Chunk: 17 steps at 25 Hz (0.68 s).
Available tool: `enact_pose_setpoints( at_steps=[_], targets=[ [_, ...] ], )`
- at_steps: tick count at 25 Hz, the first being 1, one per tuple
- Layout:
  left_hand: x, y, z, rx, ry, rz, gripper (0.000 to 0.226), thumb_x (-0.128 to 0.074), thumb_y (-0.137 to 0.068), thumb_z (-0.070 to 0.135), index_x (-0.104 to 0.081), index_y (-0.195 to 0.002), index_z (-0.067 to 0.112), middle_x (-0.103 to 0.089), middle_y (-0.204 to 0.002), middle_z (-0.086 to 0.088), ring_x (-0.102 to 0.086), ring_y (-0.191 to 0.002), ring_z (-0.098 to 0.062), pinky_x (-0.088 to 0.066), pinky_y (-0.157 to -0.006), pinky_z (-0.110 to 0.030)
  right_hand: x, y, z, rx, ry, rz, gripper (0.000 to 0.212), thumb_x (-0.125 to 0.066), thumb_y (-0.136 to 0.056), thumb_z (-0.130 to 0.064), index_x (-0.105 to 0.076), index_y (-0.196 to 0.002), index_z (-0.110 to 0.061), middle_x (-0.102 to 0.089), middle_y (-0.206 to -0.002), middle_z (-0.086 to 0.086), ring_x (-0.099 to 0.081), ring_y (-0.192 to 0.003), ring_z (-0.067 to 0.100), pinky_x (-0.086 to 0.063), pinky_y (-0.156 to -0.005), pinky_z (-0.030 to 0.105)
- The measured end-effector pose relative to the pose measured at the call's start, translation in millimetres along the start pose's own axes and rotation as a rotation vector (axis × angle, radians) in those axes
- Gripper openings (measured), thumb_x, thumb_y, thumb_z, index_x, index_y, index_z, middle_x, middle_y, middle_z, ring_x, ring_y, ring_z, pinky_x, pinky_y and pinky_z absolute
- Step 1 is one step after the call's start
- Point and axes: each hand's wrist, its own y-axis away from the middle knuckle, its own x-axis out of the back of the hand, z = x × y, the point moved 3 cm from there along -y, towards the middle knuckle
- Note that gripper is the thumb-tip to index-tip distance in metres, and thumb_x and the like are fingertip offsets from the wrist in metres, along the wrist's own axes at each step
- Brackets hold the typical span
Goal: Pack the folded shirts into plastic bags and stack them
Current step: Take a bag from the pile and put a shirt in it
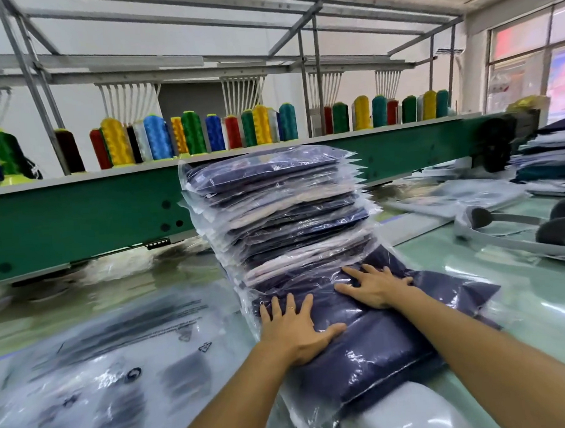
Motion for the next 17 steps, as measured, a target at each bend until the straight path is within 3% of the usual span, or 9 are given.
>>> enact_pose_setpoints(
  at_steps=[6,8,10,13,17],
  targets=[
    [3.1,4.6,1.1,-0.062,0.092,0.015,0.105,-0.025,-0.08,0.093,-0.004,-0.162,0.031,-0.001,-0.17,-0.005,0.005,-0.156,-0.031,0.008,-0.124,-0.053,-10.7,3.1,4.9,-0.062,0.015,0.003,0.08,-0.021,-0.081,-0.092,-0.002,-0.152,-0.061,0.001,-0.17,-0.007,0.003,-0.154,0.04,-0.002,-0.107,0.082],
    [7.7,12.8,-3.3,-0.101,0.127,0.103,0.094,-0.036,-0.088,0.081,-0.017,-0.161,0.024,-0.017,-0.168,-0.004,-0.009,-0.155,-0.025,0.0,-0.126,-0.05,-7.2,5.1,2.7,-0.114,0.08,-0.002,0.074,-0.025,-0.09,-0.083,-0.003,-0.154,-0.056,-0.004,-0.17,-0.002,-0.004,-0.153,0.045,-0.011,-0.107,0.08],
    [16.9,25.1,-15.2,-0.133,0.138,0.228,0.077,-0.044,-0.093,0.068,-0.034,-0.153,0.021,-0.039,-0.158,-0.003,-0.029,-0.148,-0.023,-0.013,-0.125,-0.047,1.0,11.7,-12.5,-0.135,0.174,0.056,0.065,-0.035,-0.098,-0.064,-0.019,-0.156,-0.041,-0.02,-0.165,0.008,-0.021,-0.146,0.048,-0.026,-0.107,0.074],
    [39.1,47.8,-42.5,-0.116,0.135,0.429,0.048,-0.051,-0.095,0.054,-0.052,-0.134,0.025,-0.063,-0.131,0.001,-0.053,-0.126,-0.023,-0.036,-0.11,-0.041,14.8,29.9,-61.3,0.027,0.252,0.32,0.042,-0.053,-0.092,-0.03,-0.051,-0.132,-0.02,-0.053,-0.138,0.009,-0.049,-0.128,0.036,-0.046,-0.096,0.049],
    [70.0,82.7,-92.5,0.014,0.171,0.632,0.035,-0.054,-0.096,0.045,-0.056,-0.123,0.024,-0.066,-0.121,0.003,-0.061,-0.111,-0.023,-0.046,-0.095,-0.037,18.7,64.5,-154.3,0.318,0.054,0.526,0.018,-0.054,-0.089,-0.024,-0.053,-0.107,-0.02,-0.07,-0.106,0.004,-0.066,-0.097,0.03,-0.047,-0.07,0.037]
  ],
)
